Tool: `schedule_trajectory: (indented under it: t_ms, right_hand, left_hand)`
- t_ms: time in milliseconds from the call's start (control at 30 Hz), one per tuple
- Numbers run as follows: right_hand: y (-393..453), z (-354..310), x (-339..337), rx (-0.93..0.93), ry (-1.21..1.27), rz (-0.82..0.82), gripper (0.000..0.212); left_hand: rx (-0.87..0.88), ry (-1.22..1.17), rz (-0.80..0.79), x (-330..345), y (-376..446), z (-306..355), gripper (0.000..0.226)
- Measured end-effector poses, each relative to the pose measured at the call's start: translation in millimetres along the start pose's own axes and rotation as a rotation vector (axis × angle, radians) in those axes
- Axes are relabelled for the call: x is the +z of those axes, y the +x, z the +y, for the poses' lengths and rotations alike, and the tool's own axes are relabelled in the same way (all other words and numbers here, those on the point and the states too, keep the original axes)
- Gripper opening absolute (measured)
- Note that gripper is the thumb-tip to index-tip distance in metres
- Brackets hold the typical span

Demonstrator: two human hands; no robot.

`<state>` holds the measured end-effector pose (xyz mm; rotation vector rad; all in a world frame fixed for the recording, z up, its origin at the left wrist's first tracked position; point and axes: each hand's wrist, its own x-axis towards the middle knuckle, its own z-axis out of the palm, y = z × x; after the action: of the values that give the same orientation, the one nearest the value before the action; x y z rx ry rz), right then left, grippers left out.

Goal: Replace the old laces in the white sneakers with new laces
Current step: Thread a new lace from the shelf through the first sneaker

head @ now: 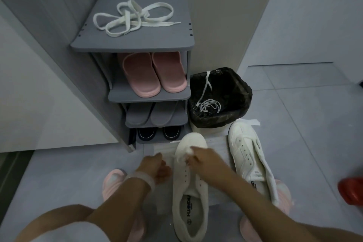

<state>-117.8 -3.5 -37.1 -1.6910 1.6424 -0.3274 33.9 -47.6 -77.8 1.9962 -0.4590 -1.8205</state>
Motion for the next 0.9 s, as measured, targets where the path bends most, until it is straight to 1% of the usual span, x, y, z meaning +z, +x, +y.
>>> schedule_trajectory:
  t_ms: [33, 67, 133, 200, 233, 300, 333, 367, 433, 467, 500, 600, 667, 700, 733, 767, 800, 833, 867, 900]
  right_hand:
    - [-1.3, 0.3, 9.9, -0.029, -0.015, -0.043, 0.028]
    - [-2.4, 0.5, 16.8, -0.048, -0.033, -0.071, 0.029]
    - [-1.7, 3.8, 23.3, -0.051, -0.082, -0.097, 0.030]
    - [-0.7, 9.1, 25.9, -0.043, -0.132, -0.139, 0.029]
    - [-0.6, 10.5, 26.7, -0.039, -0.140, -0.159, 0.029]
    - [-0.4, 12.6, 29.5, -0.041, -0.137, -0.177, 0.030]
    - [-0.4, 12.7, 30.7, -0.048, -0.136, -0.175, 0.030]
    - [-0.4, 12.1, 31.2, -0.049, -0.138, -0.177, 0.030]
    - [1.2, 12.7, 30.7, -0.047, -0.130, -0.187, 0.030]
    - [2.3, 13.1, 30.1, -0.044, -0.131, -0.199, 0.030]
    - [2.9, 13.0, 29.7, -0.043, -0.137, -0.209, 0.030]
    - [1.7, 10.8, 29.0, -0.049, -0.125, -0.197, 0.030]
    - [-1.0, 8.1, 27.2, -0.038, -0.108, -0.195, 0.030]
    - [-1.5, 7.6, 26.6, -0.030, -0.101, -0.192, 0.030]
    - [-1.9, 7.2, 26.0, -0.020, -0.087, -0.192, 0.030]
    - [-2.0, 7.6, 25.8, -0.009, -0.061, -0.190, 0.029]
    - [-2.0, 7.6, 25.5, 0.003, -0.032, -0.183, 0.029]
    - [-2.2, 7.0, 24.9, 0.014, -0.015, -0.172, 0.029]
    - [-2.9, 5.9, 23.5, 0.018, -0.011, -0.164, 0.029]
    - [-3.9, 4.9, 21.7, 0.009, -0.011, -0.153, 0.028]
  left_hand:
    - [-0.054, -0.027, -0.072, 2.7, 3.9, -2.0, 0.031]
    - [-0.066, -0.105, -0.124, 5.6, 10.2, -2.0, 0.030]
    - [-0.090, -0.377, -0.179, 8.5, 21.8, 8.1, 0.027]
    - [-0.175, -0.682, -0.156, 7.5, 30.2, 22.7, 0.031]
    - [-0.200, -0.788, -0.125, 5.3, 34.2, 29.9, 0.032]
    - [-0.179, -0.863, -0.068, 1.1, 39.1, 41.3, 0.036]
    - [-0.129, -0.838, -0.057, 0.0, 41.5, 45.8, 0.036]
    - [-0.058, -0.756, -0.054, 0.6, 42.5, 50.1, 0.035]
    - [0.097, -0.467, -0.078, 7.9, 40.3, 57.5, 0.024]
    - [0.181, -0.313, -0.118, 14.3, 34.4, 61.4, 0.017]
    - [0.284, -0.164, -0.172, 21.6, 24.1, 66.0, 0.013]
    - [0.603, 0.232, -0.396, 41.5, -21.0, 77.8, 0.026]
    - [0.685, 0.389, -0.607, 45.9, -53.9, 82.2, 0.028]
    - [0.695, 0.452, -0.686, 44.0, -66.1, 83.6, 0.028]
    - [0.691, 0.527, -0.722, 39.0, -74.0, 84.8, 0.029]
    - [0.693, 0.617, -0.701, 33.4, -80.1, 85.8, 0.027]
    - [0.725, 0.740, -0.608, 26.3, -81.2, 86.1, 0.023]
    - [0.793, 0.896, -0.436, 15.7, -76.7, 85.0, 0.017]
    - [0.851, 1.036, -0.219, 3.4, -69.0, 84.3, 0.021]
    - [0.857, 1.113, -0.031, -9.6, -61.9, 82.6, 0.032]
